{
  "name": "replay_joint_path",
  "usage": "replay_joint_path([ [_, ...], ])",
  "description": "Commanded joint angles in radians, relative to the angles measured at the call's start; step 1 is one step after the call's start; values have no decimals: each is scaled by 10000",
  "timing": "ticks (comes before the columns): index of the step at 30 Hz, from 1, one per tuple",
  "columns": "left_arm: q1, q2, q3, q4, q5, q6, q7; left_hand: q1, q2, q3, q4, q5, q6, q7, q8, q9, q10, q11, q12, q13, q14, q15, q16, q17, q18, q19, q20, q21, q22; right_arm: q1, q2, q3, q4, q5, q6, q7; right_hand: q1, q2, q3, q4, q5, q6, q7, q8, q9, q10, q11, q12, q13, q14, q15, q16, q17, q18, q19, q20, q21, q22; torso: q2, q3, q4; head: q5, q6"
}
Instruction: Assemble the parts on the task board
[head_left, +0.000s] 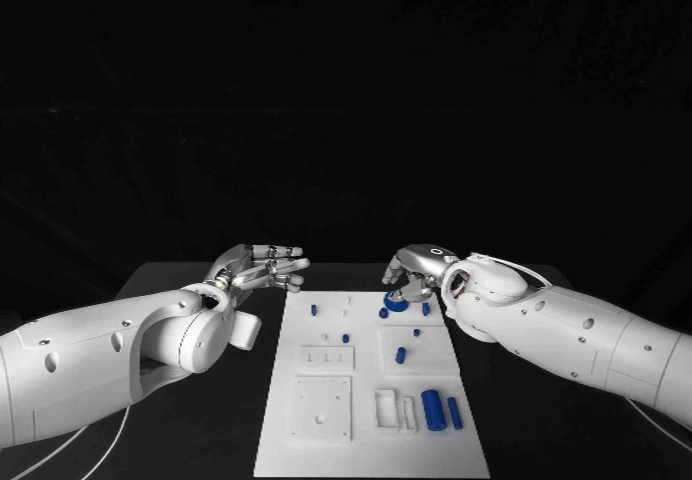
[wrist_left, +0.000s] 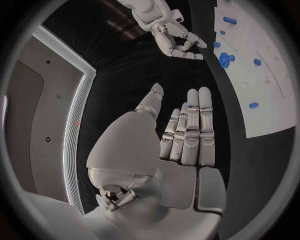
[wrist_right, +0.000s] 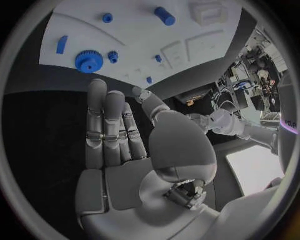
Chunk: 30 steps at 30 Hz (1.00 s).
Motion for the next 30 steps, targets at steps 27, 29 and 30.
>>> replay_joint_path([
  [27,365,-220,86,815,-213,316,-100,-99,-59,-14,97,40,-152,104,4,3,-53,86,34,11,-108,57,-51,31,-61,-109,54,52,25,-295,522,-55,-485,-1988,507,-994,171,-479,1127,258,-642,56,13,34,8,-91,5,45,12,-168,27,472,-423,-7,497,7,-1243,2273,725,0,233,-9,213],
  [29,386,-230,86,835,-221,321,-104,-99,-59,-14,97,40,-152,104,4,3,-53,86,34,11,-108,57,-51,31,-61,-109,54,52,25,-331,542,-56,-497,-2025,512,-999,161,-478,1232,223,-668,77,16,34,8,-53,-3,42,11,-175,21,480,-428,-12,532,-1,-1360,2440,750,1,239,-13,222],
  [30,395,-234,86,844,-225,324,-105,-99,-59,-14,97,40,-152,104,4,3,-53,86,34,11,-108,57,-51,31,-61,-109,54,52,25,-344,551,-56,-507,-2045,509,-1002,158,-478,1280,210,-683,90,16,33,7,-47,-3,44,11,-176,21,483,-428,-13,540,-2,-1380,2479,765,2,242,-12,225],
])
